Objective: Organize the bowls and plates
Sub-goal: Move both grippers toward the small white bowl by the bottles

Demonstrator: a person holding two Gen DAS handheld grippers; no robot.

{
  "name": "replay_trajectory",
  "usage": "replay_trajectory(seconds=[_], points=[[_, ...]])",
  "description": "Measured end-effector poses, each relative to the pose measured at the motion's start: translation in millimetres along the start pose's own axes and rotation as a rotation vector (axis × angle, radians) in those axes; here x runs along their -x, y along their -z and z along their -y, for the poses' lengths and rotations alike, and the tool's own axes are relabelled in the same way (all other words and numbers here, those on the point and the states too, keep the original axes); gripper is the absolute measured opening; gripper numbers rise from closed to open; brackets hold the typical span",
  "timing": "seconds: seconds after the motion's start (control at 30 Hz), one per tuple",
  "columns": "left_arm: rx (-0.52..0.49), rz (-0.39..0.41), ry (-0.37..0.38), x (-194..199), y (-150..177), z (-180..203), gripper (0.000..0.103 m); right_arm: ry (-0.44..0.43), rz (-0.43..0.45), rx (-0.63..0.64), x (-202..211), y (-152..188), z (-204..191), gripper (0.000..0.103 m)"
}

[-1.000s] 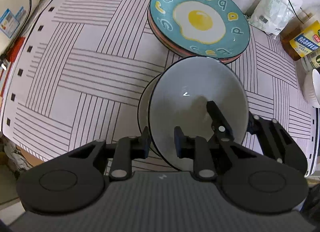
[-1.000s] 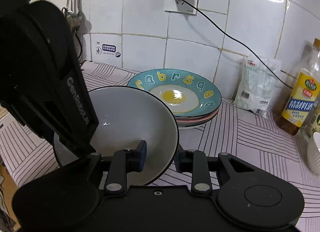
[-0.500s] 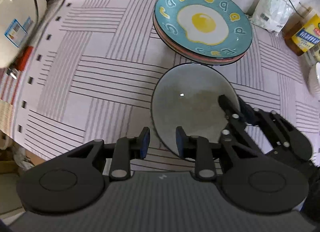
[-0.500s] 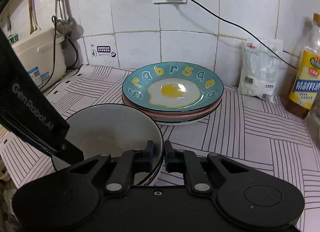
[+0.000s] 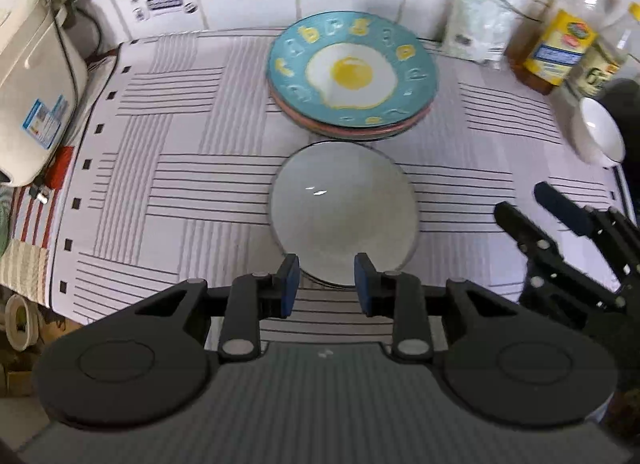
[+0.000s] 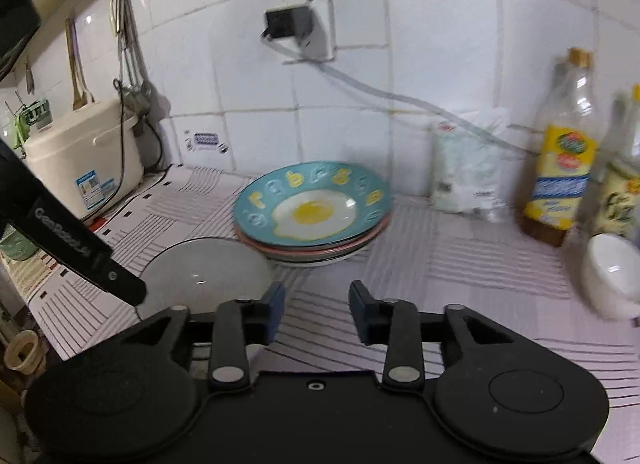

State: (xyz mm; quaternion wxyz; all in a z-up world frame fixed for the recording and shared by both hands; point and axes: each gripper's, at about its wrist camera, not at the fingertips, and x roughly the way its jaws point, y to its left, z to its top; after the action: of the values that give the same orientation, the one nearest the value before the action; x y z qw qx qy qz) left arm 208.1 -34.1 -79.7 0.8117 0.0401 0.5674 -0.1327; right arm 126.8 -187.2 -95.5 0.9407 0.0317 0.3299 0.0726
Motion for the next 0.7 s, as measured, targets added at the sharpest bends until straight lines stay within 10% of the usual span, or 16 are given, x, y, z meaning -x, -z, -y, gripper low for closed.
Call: replay_trajectory(seconds=[0.7], points=[[-0.283, 0.086, 0.151, -6, -44, 154, 0.042, 0.296, 0.084, -0.026, 70, 11, 133, 0.066]])
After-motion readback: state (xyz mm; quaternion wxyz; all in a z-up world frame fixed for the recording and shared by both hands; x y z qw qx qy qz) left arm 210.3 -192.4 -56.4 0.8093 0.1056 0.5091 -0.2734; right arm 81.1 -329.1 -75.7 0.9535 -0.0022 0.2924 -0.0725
